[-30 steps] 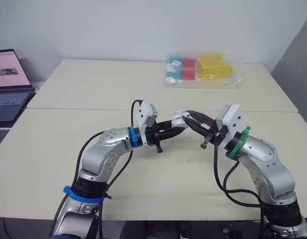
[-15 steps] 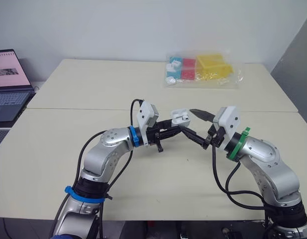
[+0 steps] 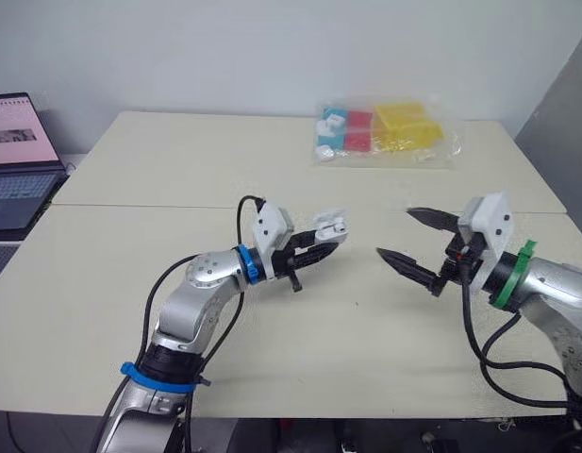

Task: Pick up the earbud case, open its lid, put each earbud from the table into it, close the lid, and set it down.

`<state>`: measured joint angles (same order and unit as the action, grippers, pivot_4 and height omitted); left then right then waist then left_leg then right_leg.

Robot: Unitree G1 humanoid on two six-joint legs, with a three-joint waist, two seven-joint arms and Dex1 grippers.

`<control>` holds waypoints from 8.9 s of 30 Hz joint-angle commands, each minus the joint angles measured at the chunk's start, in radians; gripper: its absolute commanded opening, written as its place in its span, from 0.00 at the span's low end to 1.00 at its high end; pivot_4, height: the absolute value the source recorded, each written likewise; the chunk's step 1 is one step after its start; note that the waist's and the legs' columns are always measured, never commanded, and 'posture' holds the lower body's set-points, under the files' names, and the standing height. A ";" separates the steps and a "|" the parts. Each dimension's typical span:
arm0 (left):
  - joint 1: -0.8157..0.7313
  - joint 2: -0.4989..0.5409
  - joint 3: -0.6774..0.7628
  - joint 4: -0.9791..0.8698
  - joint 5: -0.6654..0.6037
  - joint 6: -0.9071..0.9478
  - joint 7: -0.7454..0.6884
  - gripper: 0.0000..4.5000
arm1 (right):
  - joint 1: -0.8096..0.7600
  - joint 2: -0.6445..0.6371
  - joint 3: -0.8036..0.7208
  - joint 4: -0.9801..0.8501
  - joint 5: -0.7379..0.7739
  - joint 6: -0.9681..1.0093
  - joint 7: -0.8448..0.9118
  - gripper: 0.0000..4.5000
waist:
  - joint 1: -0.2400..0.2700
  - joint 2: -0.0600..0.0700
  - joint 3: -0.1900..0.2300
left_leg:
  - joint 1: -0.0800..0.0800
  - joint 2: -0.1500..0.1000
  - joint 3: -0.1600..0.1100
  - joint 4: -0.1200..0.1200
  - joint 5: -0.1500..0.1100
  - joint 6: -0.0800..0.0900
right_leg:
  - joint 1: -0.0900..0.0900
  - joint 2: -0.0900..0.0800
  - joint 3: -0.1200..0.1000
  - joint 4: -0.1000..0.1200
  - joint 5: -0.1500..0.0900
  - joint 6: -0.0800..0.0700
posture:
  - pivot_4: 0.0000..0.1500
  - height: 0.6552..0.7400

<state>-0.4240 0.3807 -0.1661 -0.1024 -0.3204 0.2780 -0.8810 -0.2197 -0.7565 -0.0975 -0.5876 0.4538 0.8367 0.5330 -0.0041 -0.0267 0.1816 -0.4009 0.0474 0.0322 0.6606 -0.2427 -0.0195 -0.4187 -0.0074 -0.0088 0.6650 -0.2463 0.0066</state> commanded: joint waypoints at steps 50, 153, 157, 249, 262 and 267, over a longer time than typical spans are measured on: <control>0.042 -0.011 -0.001 -0.078 -0.019 -0.003 -0.001 0.18 | -0.078 -0.319 0.316 0.397 -0.241 -0.392 0.650 0.10 | 0.002 0.000 0.000 | -0.006 0.000 0.000 0.000 0.000 0.000 | -0.003 0.001 -0.002 -0.004 0.000 0.001 | 1.00 0.95; 0.083 -0.061 -0.007 -0.118 -0.029 0.030 0.070 0.18 | -0.187 -0.294 0.036 -0.002 -0.098 0.017 0.778 0.09 | 0.005 0.001 0.001 | 0.001 0.000 -0.001 0.001 0.000 0.000 | 0.003 0.000 -0.002 -0.001 0.000 0.001 | 1.00 0.95; 0.061 -0.068 -0.004 -0.105 -0.033 0.030 0.066 0.18 | -0.265 -0.033 -0.070 -0.088 0.075 0.239 0.543 0.09 | 0.002 0.001 0.001 | 0.002 0.000 -0.003 0.002 0.000 0.000 | 0.004 -0.001 -0.001 0.000 0.000 0.001 | 1.00 0.95; -0.011 -0.051 -0.036 -0.084 -0.049 0.005 -0.031 0.18 | -0.615 -0.010 0.192 0.324 0.154 0.069 0.214 0.23 | -0.002 0.001 0.001 | -0.004 0.000 0.000 -0.002 0.000 0.000 | -0.003 0.001 0.000 -0.002 -0.001 -0.001 | 1.00 0.95; -0.008 -0.052 -0.042 -0.086 -0.041 -0.002 -0.043 0.18 | -0.698 -0.054 0.344 0.374 0.167 0.186 0.530 0.00 | 0.002 0.001 0.001 | -0.007 0.000 -0.002 0.000 0.000 0.001 | -0.004 0.001 -0.003 -0.003 -0.001 -0.001 | 1.00 0.95; -0.007 -0.056 -0.040 -0.083 -0.040 -0.001 -0.038 0.18 | -0.672 -0.074 0.342 0.336 0.170 0.206 0.561 0.00 | 0.002 0.001 0.001 | -0.007 0.000 -0.002 0.000 0.000 0.001 | -0.005 0.001 -0.003 -0.003 -0.001 -0.001 | 1.00 0.95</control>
<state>-0.4200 0.3304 -0.2296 -0.1544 -0.3518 0.2956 -0.9341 -0.8949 -0.8197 0.2518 -0.2011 0.6020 1.0354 1.0546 -0.0024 -0.0260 0.1826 -0.4082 0.0475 0.0302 0.6606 -0.2431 -0.0188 -0.4234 -0.0068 -0.0114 0.6626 -0.2470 0.0060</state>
